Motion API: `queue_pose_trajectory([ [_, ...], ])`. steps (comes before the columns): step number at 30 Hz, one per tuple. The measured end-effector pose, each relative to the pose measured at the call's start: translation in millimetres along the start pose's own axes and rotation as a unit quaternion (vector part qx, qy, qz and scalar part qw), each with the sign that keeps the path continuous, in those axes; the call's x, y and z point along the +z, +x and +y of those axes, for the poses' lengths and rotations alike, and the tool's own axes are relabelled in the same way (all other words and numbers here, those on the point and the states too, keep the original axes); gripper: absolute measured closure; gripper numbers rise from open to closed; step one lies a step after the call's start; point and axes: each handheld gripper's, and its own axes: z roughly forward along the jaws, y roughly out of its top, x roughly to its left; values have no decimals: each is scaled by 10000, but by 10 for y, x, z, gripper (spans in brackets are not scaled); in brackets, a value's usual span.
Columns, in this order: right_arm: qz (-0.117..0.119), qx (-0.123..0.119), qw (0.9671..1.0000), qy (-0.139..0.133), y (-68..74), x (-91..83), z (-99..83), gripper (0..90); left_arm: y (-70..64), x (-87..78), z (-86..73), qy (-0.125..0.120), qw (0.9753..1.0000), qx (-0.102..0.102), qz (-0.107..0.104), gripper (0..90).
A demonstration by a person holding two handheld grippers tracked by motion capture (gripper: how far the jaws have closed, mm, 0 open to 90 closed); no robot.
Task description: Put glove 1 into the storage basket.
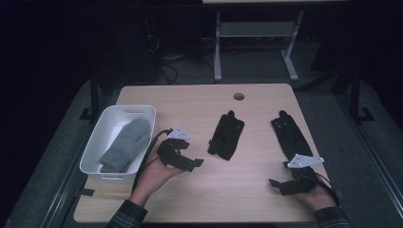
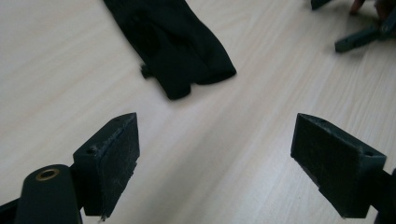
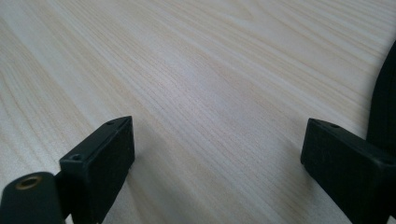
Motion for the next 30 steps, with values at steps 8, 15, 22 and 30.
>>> queue_pose_trajectory([
  [8, -1, 8, 10000, -6, 2, 1, 0, 97, -54, 254, -287, 389, 9992, 81, 76, 147],
  [15, -26, 25, 10000, 40, 10, -8, 6, 104, -8, 342, -449, 399, 9987, 244, 206, 132],
  [22, -105, -23, 9999, 61, 30, -76, 72, 258, -1, 390, -593, 393, 9980, 474, 162, 125],
  [30, -106, 100, 9999, -73, -38, -162, 212, 560, 51, 358, -767, -147, 9972, 714, 166, 126],
])
